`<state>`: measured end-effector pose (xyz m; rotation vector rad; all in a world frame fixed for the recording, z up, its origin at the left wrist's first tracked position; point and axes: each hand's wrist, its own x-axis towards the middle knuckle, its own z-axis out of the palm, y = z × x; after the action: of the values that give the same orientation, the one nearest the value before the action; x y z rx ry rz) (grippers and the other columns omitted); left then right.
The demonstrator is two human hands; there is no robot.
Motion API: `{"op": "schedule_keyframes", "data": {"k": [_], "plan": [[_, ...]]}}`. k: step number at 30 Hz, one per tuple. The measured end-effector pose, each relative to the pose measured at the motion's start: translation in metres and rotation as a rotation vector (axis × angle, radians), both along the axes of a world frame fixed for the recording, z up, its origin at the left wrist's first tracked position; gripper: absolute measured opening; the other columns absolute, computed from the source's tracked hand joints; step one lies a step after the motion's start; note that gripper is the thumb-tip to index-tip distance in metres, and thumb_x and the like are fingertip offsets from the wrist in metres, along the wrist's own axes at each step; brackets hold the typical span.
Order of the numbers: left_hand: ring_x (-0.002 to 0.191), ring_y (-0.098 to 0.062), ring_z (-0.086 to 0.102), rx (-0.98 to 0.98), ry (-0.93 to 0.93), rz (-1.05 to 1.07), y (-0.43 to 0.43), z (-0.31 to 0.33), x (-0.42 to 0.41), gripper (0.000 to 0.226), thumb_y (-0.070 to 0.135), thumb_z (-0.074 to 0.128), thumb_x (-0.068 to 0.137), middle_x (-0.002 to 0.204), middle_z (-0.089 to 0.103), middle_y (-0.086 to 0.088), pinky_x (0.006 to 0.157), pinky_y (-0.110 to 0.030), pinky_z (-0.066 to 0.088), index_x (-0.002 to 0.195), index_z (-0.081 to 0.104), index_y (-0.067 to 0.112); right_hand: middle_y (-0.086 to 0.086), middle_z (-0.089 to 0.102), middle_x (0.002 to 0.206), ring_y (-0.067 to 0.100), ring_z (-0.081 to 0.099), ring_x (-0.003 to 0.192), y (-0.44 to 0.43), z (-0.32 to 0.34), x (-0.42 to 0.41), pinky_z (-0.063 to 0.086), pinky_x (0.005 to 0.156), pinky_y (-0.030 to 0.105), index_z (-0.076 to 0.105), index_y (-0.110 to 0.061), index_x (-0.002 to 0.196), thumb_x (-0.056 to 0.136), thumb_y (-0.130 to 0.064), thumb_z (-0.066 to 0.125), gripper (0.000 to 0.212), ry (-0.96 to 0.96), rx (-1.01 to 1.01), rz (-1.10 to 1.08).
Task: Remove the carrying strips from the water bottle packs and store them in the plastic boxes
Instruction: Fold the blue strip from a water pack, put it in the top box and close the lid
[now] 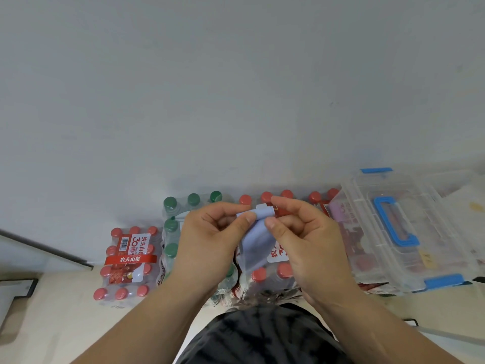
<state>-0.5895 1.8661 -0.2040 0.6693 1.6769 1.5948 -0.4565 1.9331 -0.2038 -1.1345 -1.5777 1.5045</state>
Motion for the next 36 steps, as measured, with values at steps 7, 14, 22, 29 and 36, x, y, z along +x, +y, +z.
{"op": "schedule_keyframes", "data": {"k": [7, 14, 22, 29, 36], "plan": [[0.074, -0.024, 0.07, 0.021, -0.052, 0.016, 0.003, -0.002, 0.005, 0.014, 0.002, 0.075, 0.083, 0.08, 0.076, -0.014, 0.073, -0.038, 0.058, 0.084, 0.078, 0.015, 0.015, 0.069, 0.07, 0.01, 0.067, 0.072, 0.001, 0.0, 0.007, 0.053, 0.096, 0.03, 0.065, -0.037, 0.113, 0.088, -0.008, 0.075, 0.039, -0.008, 0.035, 0.023], [0.066, -0.024, 0.062, 0.015, 0.037, -0.055, 0.008, 0.0, 0.016, 0.022, -0.001, 0.076, 0.08, 0.078, 0.068, -0.023, 0.064, -0.04, 0.055, 0.08, 0.079, 0.02, 0.002, 0.078, 0.083, 0.015, 0.076, 0.086, 0.008, 0.0, 0.029, 0.06, 0.087, 0.03, 0.076, -0.026, 0.105, 0.088, -0.011, 0.074, 0.023, -0.031, 0.011, 0.001], [0.077, -0.032, 0.067, 0.023, 0.017, -0.084, 0.022, 0.01, 0.046, 0.031, -0.009, 0.077, 0.074, 0.084, 0.072, -0.021, 0.076, -0.049, 0.059, 0.078, 0.08, 0.022, -0.002, 0.08, 0.085, 0.016, 0.076, 0.087, 0.023, 0.007, 0.055, 0.06, 0.081, 0.045, 0.074, -0.032, 0.095, 0.085, -0.019, 0.076, 0.017, 0.035, -0.073, -0.043], [0.077, -0.017, 0.072, -0.008, -0.053, -0.101, 0.036, 0.019, 0.078, 0.013, 0.014, 0.079, 0.069, 0.082, 0.078, -0.006, 0.071, -0.029, 0.059, 0.08, 0.081, 0.022, -0.006, 0.079, 0.083, 0.013, 0.076, 0.08, 0.036, 0.008, 0.085, 0.061, 0.076, 0.034, 0.074, -0.025, 0.087, 0.084, -0.018, 0.077, 0.008, 0.052, -0.053, -0.058], [0.07, -0.011, 0.072, 0.006, 0.082, -0.087, 0.047, 0.024, 0.108, 0.028, -0.001, 0.078, 0.077, 0.076, 0.078, -0.001, 0.062, -0.019, 0.054, 0.076, 0.081, 0.027, -0.008, 0.078, 0.078, 0.009, 0.074, 0.078, 0.043, 0.005, 0.107, 0.059, 0.073, 0.02, 0.078, -0.031, 0.077, 0.067, -0.038, 0.075, 0.012, 0.129, -0.002, -0.092]]}}
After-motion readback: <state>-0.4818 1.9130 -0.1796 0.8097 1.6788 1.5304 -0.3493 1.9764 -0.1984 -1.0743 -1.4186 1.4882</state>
